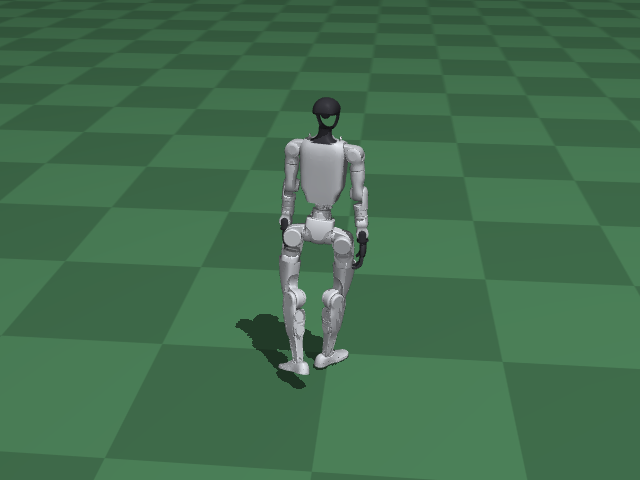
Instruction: In place motions
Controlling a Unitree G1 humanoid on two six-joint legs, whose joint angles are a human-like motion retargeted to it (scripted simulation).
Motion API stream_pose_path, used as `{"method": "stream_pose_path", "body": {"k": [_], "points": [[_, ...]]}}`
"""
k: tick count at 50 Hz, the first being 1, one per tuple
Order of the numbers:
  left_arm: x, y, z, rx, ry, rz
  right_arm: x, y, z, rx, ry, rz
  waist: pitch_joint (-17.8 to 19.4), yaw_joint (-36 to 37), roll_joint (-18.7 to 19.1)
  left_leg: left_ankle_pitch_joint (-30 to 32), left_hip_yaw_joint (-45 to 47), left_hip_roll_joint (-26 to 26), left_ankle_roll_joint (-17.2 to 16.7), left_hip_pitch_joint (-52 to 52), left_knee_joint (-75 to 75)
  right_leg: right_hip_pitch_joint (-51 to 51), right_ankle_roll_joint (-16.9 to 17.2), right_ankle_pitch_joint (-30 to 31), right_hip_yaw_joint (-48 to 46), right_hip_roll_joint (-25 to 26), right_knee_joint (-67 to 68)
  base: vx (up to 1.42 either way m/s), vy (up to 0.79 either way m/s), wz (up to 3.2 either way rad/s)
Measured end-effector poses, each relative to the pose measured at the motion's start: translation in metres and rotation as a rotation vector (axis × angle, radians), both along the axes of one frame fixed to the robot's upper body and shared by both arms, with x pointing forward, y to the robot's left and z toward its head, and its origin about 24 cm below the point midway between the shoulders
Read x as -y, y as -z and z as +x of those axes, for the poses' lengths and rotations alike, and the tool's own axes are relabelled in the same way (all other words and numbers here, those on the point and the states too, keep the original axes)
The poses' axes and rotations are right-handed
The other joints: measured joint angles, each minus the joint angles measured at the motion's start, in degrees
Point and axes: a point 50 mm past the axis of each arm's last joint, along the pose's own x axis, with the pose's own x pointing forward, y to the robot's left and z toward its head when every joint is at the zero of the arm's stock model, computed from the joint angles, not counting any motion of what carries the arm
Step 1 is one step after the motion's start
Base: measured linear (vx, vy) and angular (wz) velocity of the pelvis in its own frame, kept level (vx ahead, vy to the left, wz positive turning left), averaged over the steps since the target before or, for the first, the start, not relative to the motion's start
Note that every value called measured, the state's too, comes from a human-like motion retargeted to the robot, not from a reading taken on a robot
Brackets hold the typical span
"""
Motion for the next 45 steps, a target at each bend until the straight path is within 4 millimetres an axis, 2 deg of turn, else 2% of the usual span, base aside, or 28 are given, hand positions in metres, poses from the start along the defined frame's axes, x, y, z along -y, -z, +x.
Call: {"method": "stream_pose_path", "body": {"k": [2, 5, 7, 12, 16, 18, 20, 22, 23, 25, 28, 33, 38, 45], "points": [[-0.001, 0.000, -0.002, 0.000, 0.007, 0.030, -0.003, 0.001, 0.007, 0.016, -0.051, 0.017, 0.0, 1.4, -3.0, 1.5, -3.6, 0.6, 4.6, -3.8, 9.3, -0.1, 0.1, 0.3, 3.1, -2.4, 0.0, 0.36, -0.12, -1.42], [-0.001, 0.001, -0.002, 0.008, 0.015, 0.042, -0.002, 0.002, 0.026, 0.070, -0.147, 0.027, 1.9, 4.4, -4.7, 3.4, -16.9, -0.4, 5.0, -12.5, 22.1, 0.2, -0.5, 1.3, 8.1, -2.7, -0.7, 0.25, -0.02, -1.61], [0.002, 0.001, 0.001, 0.015, 0.019, 0.033, 0.001, 0.001, 0.042, 0.115, -0.213, 0.014, 3.3, 5.6, -4.4, 3.7, -24.9, -3.9, 3.5, -15.9, 23.6, 0.3, -1.1, 2.2, 10.1, -1.8, -1.5, 0.13, 0.07, -1.43], [0.010, 0.002, 0.006, 0.041, 0.038, 0.028, 0.011, -0.002, 0.069, 0.190, -0.327, -0.047, 4.6, 8.9, -3.1, 2.4, -32.7, -7.2, 0.6, -18.5, 14.9, 0.1, -1.6, 4.5, 14.0, 0.5, -3.9, 0.11, 0.15, -1.48], [0.013, 0.002, 0.003, 0.037, 0.067, 0.023, 0.015, -0.003, 0.069, 0.185, -0.324, -0.062, 5.4, 11.7, 0.0, 2.8, -43.2, -8.3, -5.6, -17.9, 0.9, 0.2, -1.3, 4.8, 17.7, 4.4, -3.4, 0.13, 0.19, -1.43], [0.015, 0.002, 0.000, 0.027, 0.071, 0.014, 0.017, -0.003, 0.066, 0.173, -0.292, -0.062, 6.5, 12.6, 2.1, 8.5, -45.0, -7.1, -9.0, -16.1, -6.1, 1.6, -1.4, 4.7, 19.2, 7.1, -3.5, 0.10, 0.15, -1.20], [0.018, 0.002, -0.008, 0.002, 0.070, 0.000, 0.018, -0.003, 0.057, 0.147, -0.259, -0.064, 6.4, 12.0, 2.7, 7.9, -49.5, -9.3, -7.3, -14.2, -9.3, 2.6, -1.3, 4.5, 21.4, 7.7, -2.9, 0.15, 0.17, -0.75], [0.021, 0.001, -0.016, -0.027, 0.065, -0.021, 0.019, -0.002, 0.048, 0.112, -0.240, -0.067, 4.8, 9.2, 4.0, 4.9, -40.6, -6.0, -9.2, -12.6, -8.8, 2.0, -0.9, 4.4, 21.8, 8.0, -2.3, 0.14, 0.22, -0.20], [0.023, 0.001, -0.019, -0.041, 0.062, -0.027, 0.018, -0.002, 0.043, 0.092, -0.232, -0.067, 3.9, 8.1, 4.5, 5.2, -43.6, -6.1, -9.3, -12.4, -10.0, 1.7, -0.7, 4.4, 21.9, 8.1, -2.1, 0.09, 0.13, -0.14], [0.023, 0.000, -0.020, -0.051, 0.057, -0.024, 0.017, -0.001, 0.035, 0.061, -0.202, -0.079, 3.1, 5.8, 5.1, 4.8, -42.5, -6.5, -8.1, -11.6, -11.2, 1.5, -0.4, 4.5, 21.4, 7.9, -1.7, 0.03, 0.12, -0.17], [0.019, 0.001, -0.018, -0.045, 0.064, -0.011, 0.019, -0.002, 0.019, 0.017, -0.150, -0.084, 3.2, 7.1, 4.7, 4.0, -42.1, -7.1, -7.5, -9.8, -12.0, 2.0, -0.6, 4.7, 23.6, 7.8, -1.5, 0.06, 0.14, -0.65], [0.016, 0.001, -0.014, -0.038, 0.054, -0.013, 0.019, -0.004, -0.009, -0.085, -0.140, -0.084, 1.4, 8.6, 4.0, 2.4, -41.7, -8.3, -6.3, -9.5, -11.7, 1.4, -0.1, 5.5, 24.6, 6.8, -1.1, 0.09, 0.12, -0.32], [0.016, 0.001, -0.002, 0.005, -0.017, -0.028, 0.020, -0.004, -0.005, -0.073, -0.158, -0.093, 1.8, 7.8, 4.6, 1.4, -40.8, -8.1, -6.4, -9.3, -11.5, 1.3, 0.1, 6.0, 24.1, 6.7, -0.6, -0.02, 0.05, -0.10], [0.004, 0.001, 0.000, 0.010, -0.008, -0.006, 0.019, -0.002, 0.021, 0.023, -0.186, -0.079, 2.0, 8.0, 5.0, 0.9, -40.0, -7.0, -7.3, -9.6, -12.0, 1.0, 0.6, 6.5, 23.2, 7.1, -0.1, -0.01, -0.02, 0.04]]}}
